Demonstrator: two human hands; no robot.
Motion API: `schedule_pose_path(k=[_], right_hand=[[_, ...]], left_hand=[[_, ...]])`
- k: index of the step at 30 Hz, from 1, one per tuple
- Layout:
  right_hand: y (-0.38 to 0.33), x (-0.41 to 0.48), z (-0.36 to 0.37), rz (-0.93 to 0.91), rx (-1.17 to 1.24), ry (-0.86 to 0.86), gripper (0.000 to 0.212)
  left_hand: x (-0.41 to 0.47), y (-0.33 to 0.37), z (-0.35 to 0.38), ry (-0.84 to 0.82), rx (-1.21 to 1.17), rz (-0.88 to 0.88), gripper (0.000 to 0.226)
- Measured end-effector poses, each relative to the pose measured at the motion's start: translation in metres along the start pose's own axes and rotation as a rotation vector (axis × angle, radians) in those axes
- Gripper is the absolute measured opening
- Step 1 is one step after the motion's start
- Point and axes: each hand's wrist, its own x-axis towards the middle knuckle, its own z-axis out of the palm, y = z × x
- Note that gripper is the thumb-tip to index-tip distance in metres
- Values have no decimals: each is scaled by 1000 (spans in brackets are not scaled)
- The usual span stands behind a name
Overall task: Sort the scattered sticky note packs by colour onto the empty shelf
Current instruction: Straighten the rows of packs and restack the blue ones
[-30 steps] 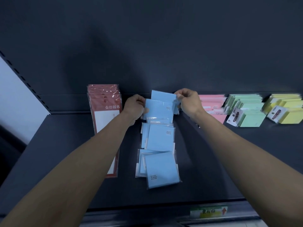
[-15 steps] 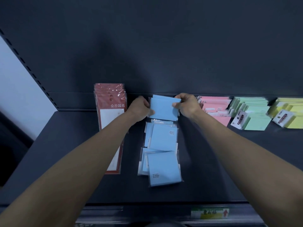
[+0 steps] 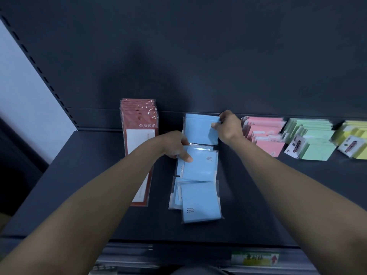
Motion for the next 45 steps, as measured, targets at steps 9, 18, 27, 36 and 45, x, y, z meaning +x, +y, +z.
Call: schedule_pose_path(k=[9, 18, 27, 36, 45], right_hand=[[5, -3, -5, 51, -90, 46, 30], [-14, -21, -23, 45, -25, -326, 46], [-10, -39, -41, 182, -399, -838, 19], [-4, -50, -48, 238, -322, -711, 14], [-5, -63, -42, 261, -207, -632, 18]], left_hand=[[-2, 1, -2, -7, -49, 6, 29], [0, 3, -12, -5, -322, 34, 14], [8, 1, 2, 131, -292, 15, 24], [11, 5, 15, 46, 95, 47, 51], [5, 10, 13, 2, 27, 16, 60]])
